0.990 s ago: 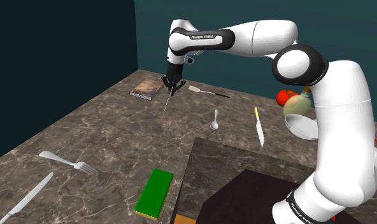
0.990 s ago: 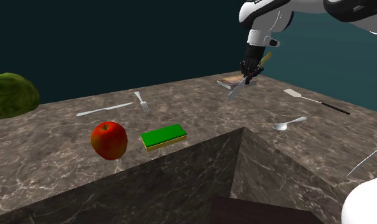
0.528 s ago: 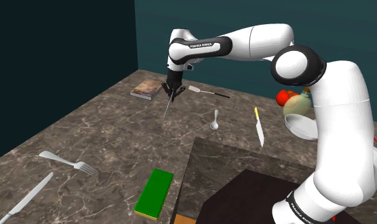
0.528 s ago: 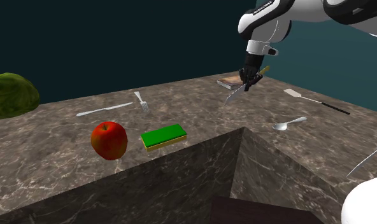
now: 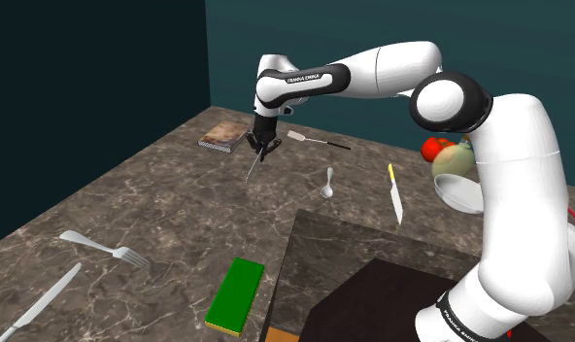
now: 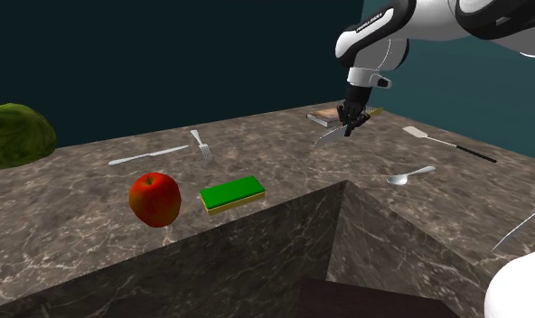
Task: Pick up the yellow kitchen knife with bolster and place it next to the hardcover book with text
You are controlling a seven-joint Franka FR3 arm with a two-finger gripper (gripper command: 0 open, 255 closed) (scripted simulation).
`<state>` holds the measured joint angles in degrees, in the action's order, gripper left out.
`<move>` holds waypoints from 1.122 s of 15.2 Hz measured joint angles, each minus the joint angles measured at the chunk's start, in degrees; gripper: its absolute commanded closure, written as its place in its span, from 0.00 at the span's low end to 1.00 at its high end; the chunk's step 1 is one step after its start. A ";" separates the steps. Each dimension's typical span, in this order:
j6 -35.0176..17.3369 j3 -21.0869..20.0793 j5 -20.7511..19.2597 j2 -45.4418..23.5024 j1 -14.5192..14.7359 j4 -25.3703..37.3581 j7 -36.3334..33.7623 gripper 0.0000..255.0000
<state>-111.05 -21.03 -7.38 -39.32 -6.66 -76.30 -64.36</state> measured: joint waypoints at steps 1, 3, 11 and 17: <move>0.00 0.00 0.00 -0.01 0.01 0.01 0.00 1.00; -0.01 0.00 0.00 -0.02 0.01 0.01 0.00 0.00; 2.13 -0.06 0.13 0.13 0.05 2.05 0.18 0.00; 6.37 -0.29 0.49 1.28 0.02 5.19 0.39 0.00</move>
<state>-104.69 -21.32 -6.89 -38.03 -6.64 -71.11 -63.96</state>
